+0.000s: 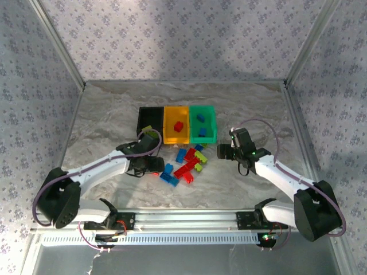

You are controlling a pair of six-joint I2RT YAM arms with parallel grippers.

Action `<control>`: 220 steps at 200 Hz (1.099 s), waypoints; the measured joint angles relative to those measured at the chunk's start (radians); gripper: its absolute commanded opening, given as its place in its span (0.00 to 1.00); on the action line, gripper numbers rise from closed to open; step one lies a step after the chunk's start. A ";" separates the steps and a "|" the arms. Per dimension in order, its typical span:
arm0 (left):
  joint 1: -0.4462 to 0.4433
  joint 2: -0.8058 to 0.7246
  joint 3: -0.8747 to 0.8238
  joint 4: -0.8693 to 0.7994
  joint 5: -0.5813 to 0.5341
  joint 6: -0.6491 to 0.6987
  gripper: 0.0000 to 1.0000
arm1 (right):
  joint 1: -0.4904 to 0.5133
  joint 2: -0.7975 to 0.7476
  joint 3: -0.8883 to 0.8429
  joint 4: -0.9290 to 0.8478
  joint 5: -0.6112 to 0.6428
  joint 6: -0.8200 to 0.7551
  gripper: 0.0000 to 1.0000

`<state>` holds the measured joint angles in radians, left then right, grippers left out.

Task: Sort the legos into containers by color
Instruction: Pick up the lego from the middle-left of the table.

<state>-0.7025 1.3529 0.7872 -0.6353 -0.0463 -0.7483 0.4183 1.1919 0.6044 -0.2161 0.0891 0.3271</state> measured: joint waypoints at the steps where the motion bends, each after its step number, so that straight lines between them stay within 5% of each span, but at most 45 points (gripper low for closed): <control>1: 0.000 0.003 0.002 -0.002 0.000 0.000 0.75 | 0.000 0.000 0.000 0.000 0.000 0.000 0.83; 124: -0.005 0.186 0.086 -0.034 -0.006 0.111 0.76 | -0.002 0.029 -0.001 0.014 -0.018 0.000 0.83; 220: -0.005 0.195 0.087 -0.015 -0.007 0.121 0.61 | -0.002 0.042 -0.001 0.019 -0.019 0.000 0.83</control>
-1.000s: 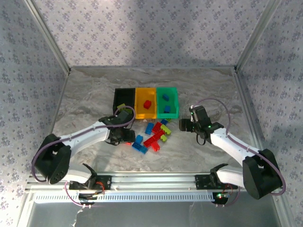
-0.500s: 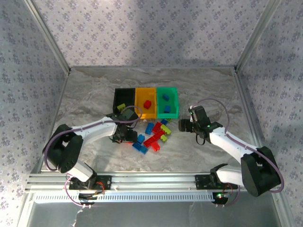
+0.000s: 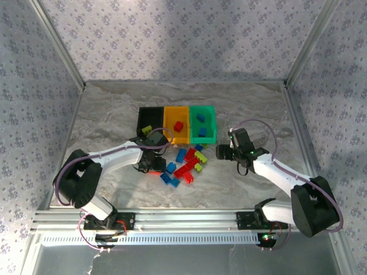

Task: Sort the legos into containers by color
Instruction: Pick up the lego from the middle-left of the table, then place the lego in the container.

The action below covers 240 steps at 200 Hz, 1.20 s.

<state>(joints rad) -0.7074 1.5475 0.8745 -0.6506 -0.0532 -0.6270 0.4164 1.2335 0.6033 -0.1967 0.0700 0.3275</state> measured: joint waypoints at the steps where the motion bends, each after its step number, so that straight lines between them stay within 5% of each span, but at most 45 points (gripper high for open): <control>1: 0.000 0.000 0.000 0.000 0.000 -0.001 0.61 | 0.000 0.000 0.000 0.000 0.000 0.000 0.83; 128: -0.008 -0.229 0.111 -0.064 -0.018 0.006 0.62 | 0.000 0.022 -0.001 0.015 -0.007 0.001 0.83; 240: 0.046 0.443 0.907 -0.161 -0.125 0.187 0.66 | 0.000 -0.032 -0.036 0.048 -0.005 0.027 0.83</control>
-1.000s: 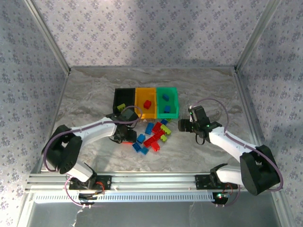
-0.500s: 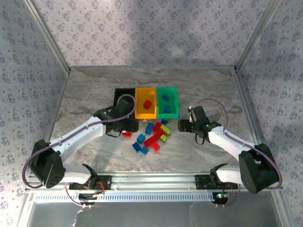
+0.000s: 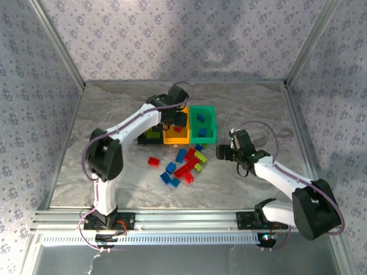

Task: Sort the legos into containers by color
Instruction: Place the lego in the container.

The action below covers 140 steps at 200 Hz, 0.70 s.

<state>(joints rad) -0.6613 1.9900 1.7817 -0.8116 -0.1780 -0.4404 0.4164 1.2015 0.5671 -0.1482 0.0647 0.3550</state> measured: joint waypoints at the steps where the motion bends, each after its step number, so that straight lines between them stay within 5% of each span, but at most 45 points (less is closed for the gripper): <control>1: 0.001 0.007 0.010 -0.003 -0.001 0.003 0.66 | 0.000 0.000 0.000 0.000 0.000 0.000 0.83; 48: 0.004 0.144 0.189 -0.105 -0.048 0.037 0.79 | 0.000 -0.004 0.000 0.001 -0.001 0.000 0.83; 58: -0.001 0.140 0.185 -0.113 -0.056 0.035 0.98 | 0.000 -0.004 0.000 0.003 -0.001 0.000 0.83; 140: -0.049 -0.204 -0.225 0.030 -0.085 0.008 0.98 | 0.001 0.022 0.000 0.018 -0.002 0.000 0.83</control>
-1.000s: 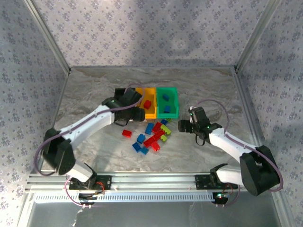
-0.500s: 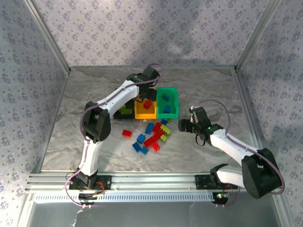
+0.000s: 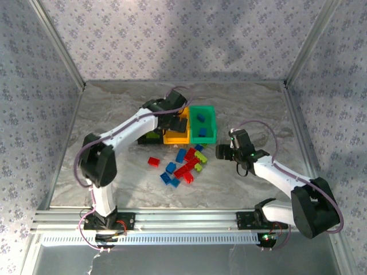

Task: Sort the legos into containers by color
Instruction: Place the lego in the container, then pick up the lego from the center of the table.

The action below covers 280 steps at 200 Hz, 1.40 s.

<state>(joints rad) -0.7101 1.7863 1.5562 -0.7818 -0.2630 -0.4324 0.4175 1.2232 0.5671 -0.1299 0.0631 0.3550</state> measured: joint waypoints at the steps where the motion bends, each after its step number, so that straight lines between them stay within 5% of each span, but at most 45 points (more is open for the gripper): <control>1: -0.003 -0.009 -0.011 0.006 -0.002 -0.002 0.98 | 0.000 0.000 0.000 0.000 0.000 0.000 0.83; 98: -0.085 -0.390 -0.638 0.228 -0.050 -0.180 0.97 | 0.006 0.002 0.000 0.000 0.001 0.000 0.83; 280: -0.047 -0.177 -0.660 0.233 -0.010 -0.200 0.76 | 0.017 0.002 0.000 0.000 0.012 0.000 0.83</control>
<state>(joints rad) -0.7570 1.6096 0.8959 -0.5491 -0.2733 -0.6319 0.4347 1.2247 0.5671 -0.1303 0.0750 0.3550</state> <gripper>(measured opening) 0.780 0.827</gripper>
